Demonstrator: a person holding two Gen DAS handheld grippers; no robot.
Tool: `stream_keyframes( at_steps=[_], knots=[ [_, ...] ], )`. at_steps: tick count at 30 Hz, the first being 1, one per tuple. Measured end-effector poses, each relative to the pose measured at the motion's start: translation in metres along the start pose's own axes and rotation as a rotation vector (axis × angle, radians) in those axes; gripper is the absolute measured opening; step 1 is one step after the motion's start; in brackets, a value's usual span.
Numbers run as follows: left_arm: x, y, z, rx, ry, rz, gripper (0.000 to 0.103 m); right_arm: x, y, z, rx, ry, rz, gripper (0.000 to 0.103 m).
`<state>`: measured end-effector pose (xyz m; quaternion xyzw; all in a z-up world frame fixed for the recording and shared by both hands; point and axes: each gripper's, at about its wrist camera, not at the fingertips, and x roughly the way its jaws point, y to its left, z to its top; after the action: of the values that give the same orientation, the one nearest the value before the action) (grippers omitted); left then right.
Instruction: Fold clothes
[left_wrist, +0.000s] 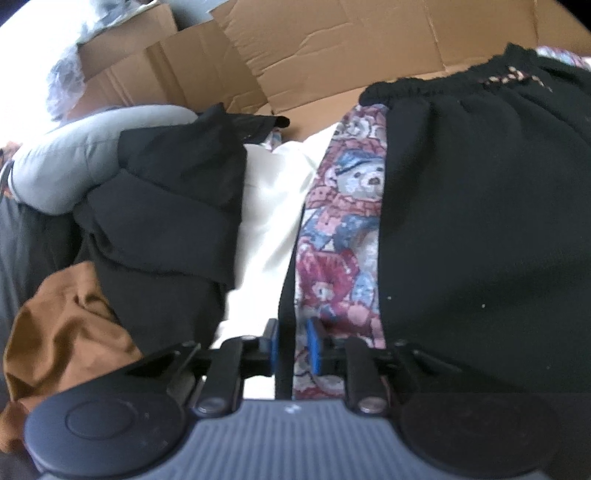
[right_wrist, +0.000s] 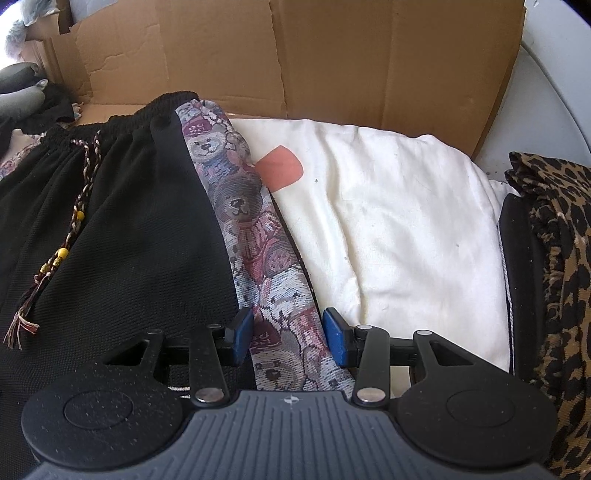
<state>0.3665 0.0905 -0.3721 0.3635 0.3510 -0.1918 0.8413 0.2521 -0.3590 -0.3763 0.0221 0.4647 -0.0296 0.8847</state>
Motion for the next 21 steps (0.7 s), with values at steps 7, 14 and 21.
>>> stream_keyframes(
  at_steps=[7,14,21],
  knots=[
    [-0.006,-0.013,0.003,0.063,-0.028,0.058,0.02,0.0,0.0,0.0,0.0,-0.002,0.006,0.049],
    [0.001,-0.012,0.006,0.081,-0.021,0.009,0.011,0.0,-0.001,-0.001,-0.002,-0.002,0.01,0.049],
    [-0.001,0.004,0.006,0.002,-0.022,-0.025,0.002,-0.001,-0.001,0.0,-0.005,0.001,0.013,0.049]
  ],
)
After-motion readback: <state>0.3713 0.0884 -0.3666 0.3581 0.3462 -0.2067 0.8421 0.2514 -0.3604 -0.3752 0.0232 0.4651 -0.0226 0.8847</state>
